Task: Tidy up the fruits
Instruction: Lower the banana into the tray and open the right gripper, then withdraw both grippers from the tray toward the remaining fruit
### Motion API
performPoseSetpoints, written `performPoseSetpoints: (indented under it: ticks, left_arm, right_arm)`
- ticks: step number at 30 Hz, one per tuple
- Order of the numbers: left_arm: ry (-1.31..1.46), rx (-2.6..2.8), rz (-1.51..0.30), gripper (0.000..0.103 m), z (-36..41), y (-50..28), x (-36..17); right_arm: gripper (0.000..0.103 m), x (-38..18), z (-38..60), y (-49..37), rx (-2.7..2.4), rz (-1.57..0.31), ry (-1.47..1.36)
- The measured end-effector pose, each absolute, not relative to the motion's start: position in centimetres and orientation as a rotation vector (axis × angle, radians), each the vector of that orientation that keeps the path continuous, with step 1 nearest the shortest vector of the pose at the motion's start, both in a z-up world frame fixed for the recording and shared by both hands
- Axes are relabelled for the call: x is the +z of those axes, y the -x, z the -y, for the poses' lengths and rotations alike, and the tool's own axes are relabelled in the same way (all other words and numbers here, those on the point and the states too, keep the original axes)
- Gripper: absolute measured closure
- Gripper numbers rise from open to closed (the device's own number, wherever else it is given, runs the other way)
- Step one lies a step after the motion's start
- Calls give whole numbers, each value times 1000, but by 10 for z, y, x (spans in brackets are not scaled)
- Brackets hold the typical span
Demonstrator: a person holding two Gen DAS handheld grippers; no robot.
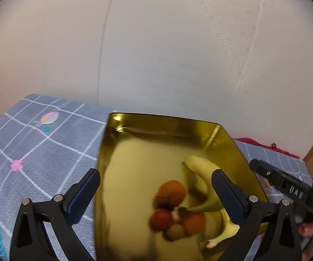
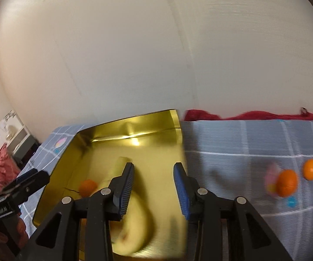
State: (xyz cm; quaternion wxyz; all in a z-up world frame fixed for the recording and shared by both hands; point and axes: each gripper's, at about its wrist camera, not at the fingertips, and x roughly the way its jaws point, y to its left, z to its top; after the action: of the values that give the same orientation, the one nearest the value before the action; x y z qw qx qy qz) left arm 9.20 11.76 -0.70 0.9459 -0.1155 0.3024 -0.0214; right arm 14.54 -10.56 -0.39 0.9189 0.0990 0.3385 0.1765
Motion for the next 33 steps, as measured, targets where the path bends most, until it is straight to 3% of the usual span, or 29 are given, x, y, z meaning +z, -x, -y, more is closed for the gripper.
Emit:
performPoseSetpoints:
  ticks: [15, 22, 33]
  left_arm:
    - [71, -310, -555, 0, -16, -79, -5]
    - [-42, -391, -550, 0, 14, -66, -9]
    - [51, -342, -545, 0, -12, -69, -3]
  right_arm:
    - [65, -20, 254, -121, 102, -776, -367]
    - [65, -40, 226, -134, 270, -889, -390]
    - [65, -58, 159, -165, 263, -936, -233]
